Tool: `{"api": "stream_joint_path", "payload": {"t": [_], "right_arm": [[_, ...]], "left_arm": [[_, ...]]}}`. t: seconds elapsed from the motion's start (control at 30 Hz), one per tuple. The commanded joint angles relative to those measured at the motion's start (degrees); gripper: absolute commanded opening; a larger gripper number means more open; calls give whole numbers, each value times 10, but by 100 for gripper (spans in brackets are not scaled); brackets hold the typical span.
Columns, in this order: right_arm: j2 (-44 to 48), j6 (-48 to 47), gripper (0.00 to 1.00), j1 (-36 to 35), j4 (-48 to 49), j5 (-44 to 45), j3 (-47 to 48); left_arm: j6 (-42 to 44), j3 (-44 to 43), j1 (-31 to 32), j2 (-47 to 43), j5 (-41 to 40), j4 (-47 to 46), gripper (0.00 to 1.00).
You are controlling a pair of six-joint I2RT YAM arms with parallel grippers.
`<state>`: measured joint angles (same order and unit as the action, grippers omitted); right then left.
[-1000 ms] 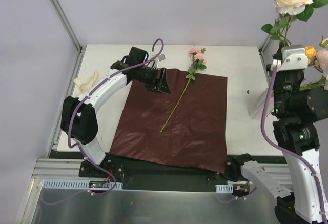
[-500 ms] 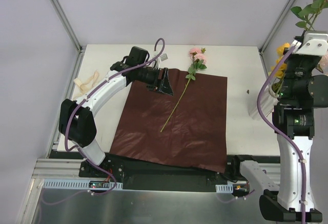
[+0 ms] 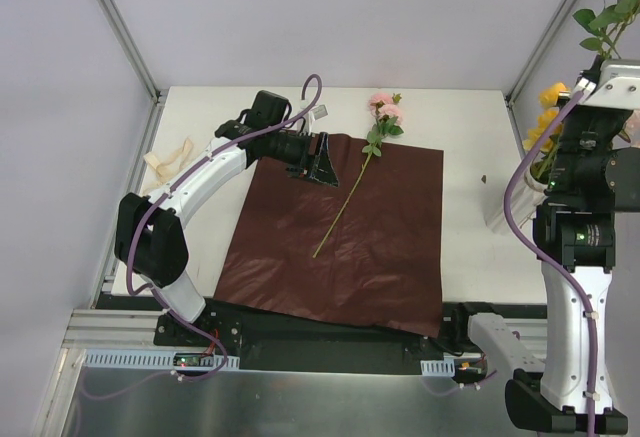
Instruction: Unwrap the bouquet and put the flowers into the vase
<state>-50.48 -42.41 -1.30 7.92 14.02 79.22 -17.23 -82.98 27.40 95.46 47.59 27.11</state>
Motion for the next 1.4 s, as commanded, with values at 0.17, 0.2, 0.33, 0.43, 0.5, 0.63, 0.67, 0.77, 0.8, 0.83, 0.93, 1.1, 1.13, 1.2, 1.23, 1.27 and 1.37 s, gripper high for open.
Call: {"api": "stream_joint_path", "payload": {"t": [0.17, 0.2, 0.33, 0.43, 0.5, 0.63, 0.67, 0.77, 0.8, 0.83, 0.93, 1.1, 1.13, 1.2, 1.23, 1.27, 1.37], "right_arm": [[36, 22, 1, 11, 66, 0, -55], [43, 23, 0, 11, 67, -3, -61], [61, 25, 0, 27, 67, -3, -88], [74, 31, 0, 35, 70, -3, -112], [85, 37, 0, 38, 72, -3, -131], [102, 51, 0, 48, 77, -1, -166], [106, 52, 0, 50, 78, 0, -172], [117, 64, 0, 56, 80, 1, -198], [123, 67, 0, 58, 80, 4, -203], [126, 71, 0, 61, 80, 5, -216], [140, 84, 0, 67, 80, 7, -242], [157, 95, 0, 70, 78, 29, -277], [159, 97, 1, 72, 78, 31, -282], [167, 102, 1, 73, 72, 33, -295], [170, 108, 0, 74, 67, 32, -300], [176, 109, 0, 75, 64, 32, -309], [191, 122, 0, 75, 53, 33, -325]], "left_arm": [[-5, 2, 3, -3, 18, -14, 68], [-5, 2, 3, -3, 17, -14, 68], [-6, 2, 4, -3, 17, -14, 68], [-6, 3, 4, -4, 17, -15, 68], [-7, 3, 4, -4, 18, -16, 68], [-7, 3, 4, -6, 18, -17, 68], [-7, 3, 4, -6, 19, -16, 68], [-8, 4, 4, -6, 19, -16, 68], [-8, 4, 4, -6, 21, -16, 68], [-9, 3, 5, -6, 22, -16, 68], [-10, 4, 6, -7, 22, -16, 68], [-10, 4, 6, -11, 22, -17, 68], [-10, 4, 6, -11, 22, -17, 68], [-10, 4, 7, -12, 24, -17, 68], [-11, 4, 8, -12, 24, -17, 68], [-11, 4, 8, -12, 24, -17, 68], [-11, 4, 10, -13, 24, -17, 68]]}}
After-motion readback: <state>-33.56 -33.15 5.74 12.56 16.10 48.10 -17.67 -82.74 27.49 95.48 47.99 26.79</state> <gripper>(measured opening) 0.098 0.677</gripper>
